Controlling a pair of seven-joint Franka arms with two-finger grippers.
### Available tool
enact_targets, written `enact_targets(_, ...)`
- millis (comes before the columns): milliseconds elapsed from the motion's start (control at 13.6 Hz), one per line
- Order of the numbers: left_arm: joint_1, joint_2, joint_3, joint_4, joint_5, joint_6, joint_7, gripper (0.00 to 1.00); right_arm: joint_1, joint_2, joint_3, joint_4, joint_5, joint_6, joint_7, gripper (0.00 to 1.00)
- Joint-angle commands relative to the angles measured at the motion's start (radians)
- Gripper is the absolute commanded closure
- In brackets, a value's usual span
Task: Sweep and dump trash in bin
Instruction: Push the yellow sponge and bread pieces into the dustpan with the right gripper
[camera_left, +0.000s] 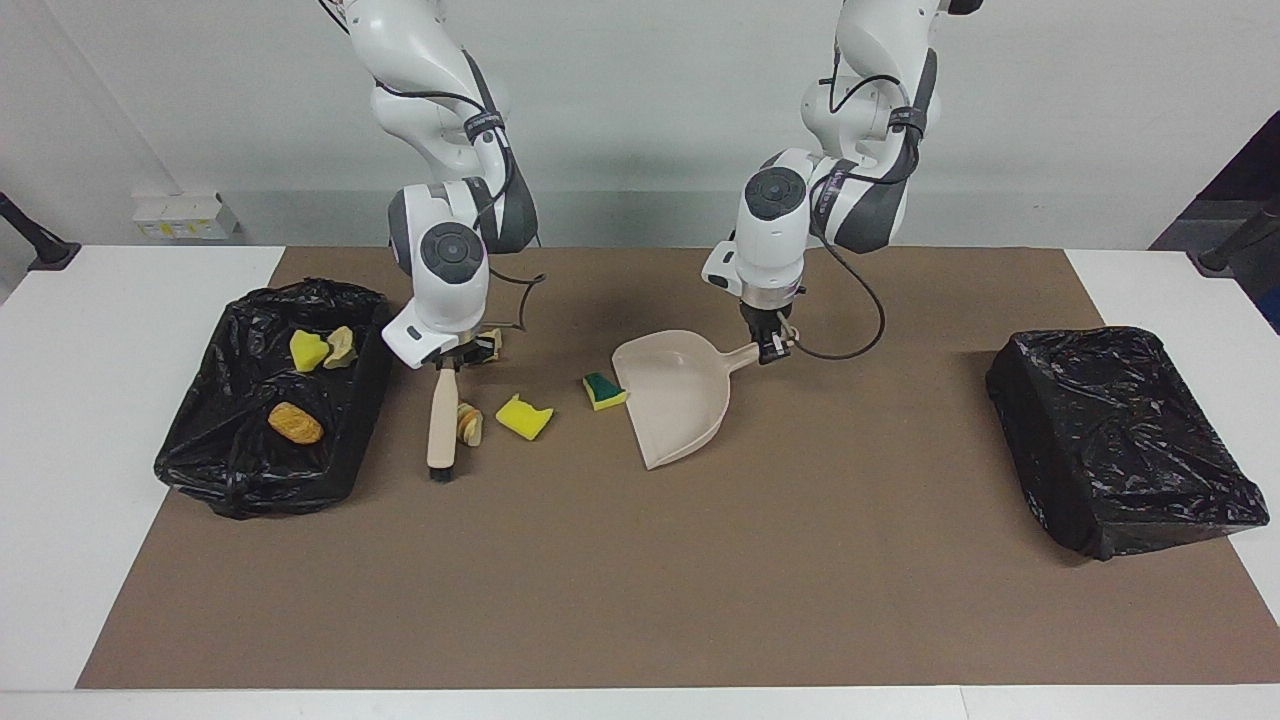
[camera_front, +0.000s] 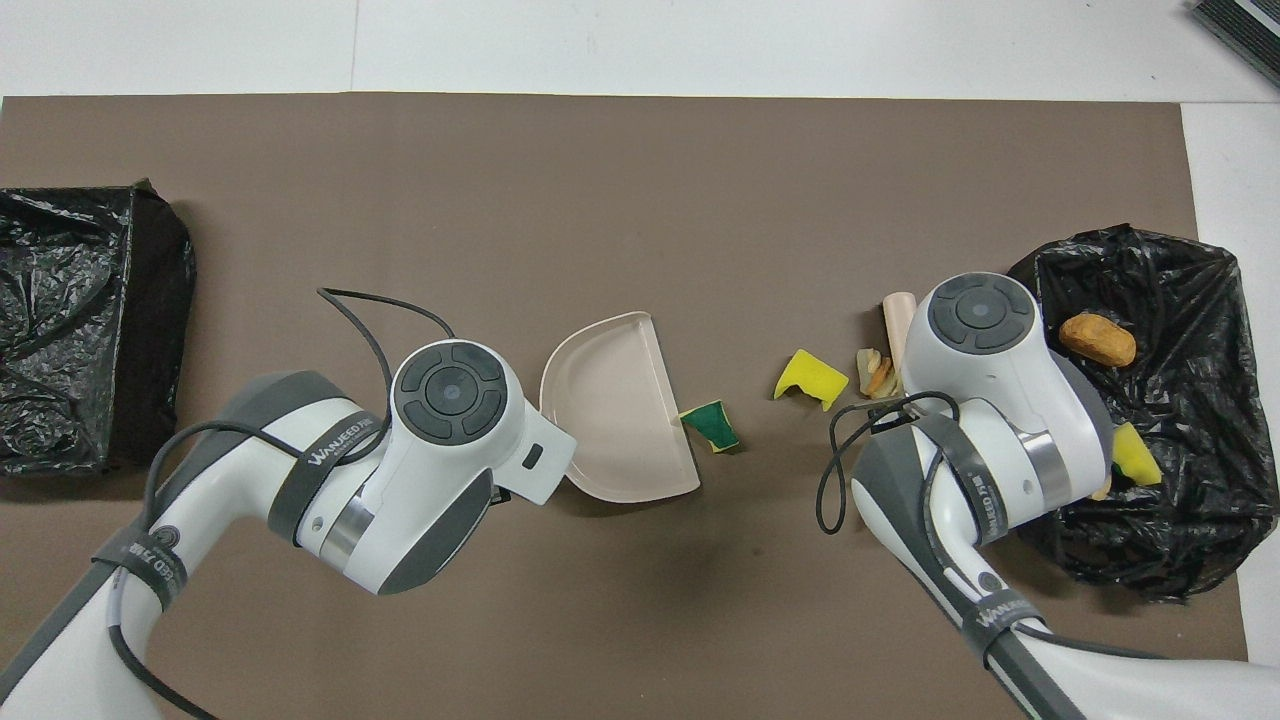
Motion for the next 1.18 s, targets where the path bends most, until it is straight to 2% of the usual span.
enact_targets(0, -0.011, -0.008, 0.004, -0.013, 0.008, 0.001, -0.013, 1.00, 0.053, 0.023, 0.005, -0.004, 0.076, 0.018, -0.039, 1.00)
enact_targets(294, -0.011, -0.012, 0.004, -0.015, 0.010, -0.022, -0.013, 1.00, 0.101, 0.034, 0.005, -0.006, 0.287, 0.069, -0.177, 1.00)
enact_targets(515, -0.011, -0.011, 0.004, -0.015, 0.010, -0.019, -0.011, 1.00, 0.163, 0.048, 0.005, -0.006, 0.451, 0.110, -0.194, 1.00)
enact_targets(735, 0.000, -0.009, 0.005, -0.016, 0.011, -0.008, -0.004, 1.00, 0.195, 0.049, 0.005, 0.000, 0.676, 0.132, -0.311, 1.00)
enact_targets(882, 0.003, -0.009, 0.005, -0.016, 0.010, -0.002, -0.004, 1.00, 0.230, 0.054, 0.005, 0.026, 0.802, 0.149, -0.312, 1.00)
enact_targets(956, 0.005, -0.009, 0.005, -0.016, 0.010, -0.004, -0.004, 1.00, 0.244, 0.058, 0.005, 0.042, 0.844, 0.147, -0.308, 1.00)
enact_targets(1103, 0.015, -0.008, 0.005, -0.016, 0.010, -0.004, 0.001, 1.00, 0.235, 0.043, 0.002, 0.074, 0.840, 0.115, -0.299, 1.00)
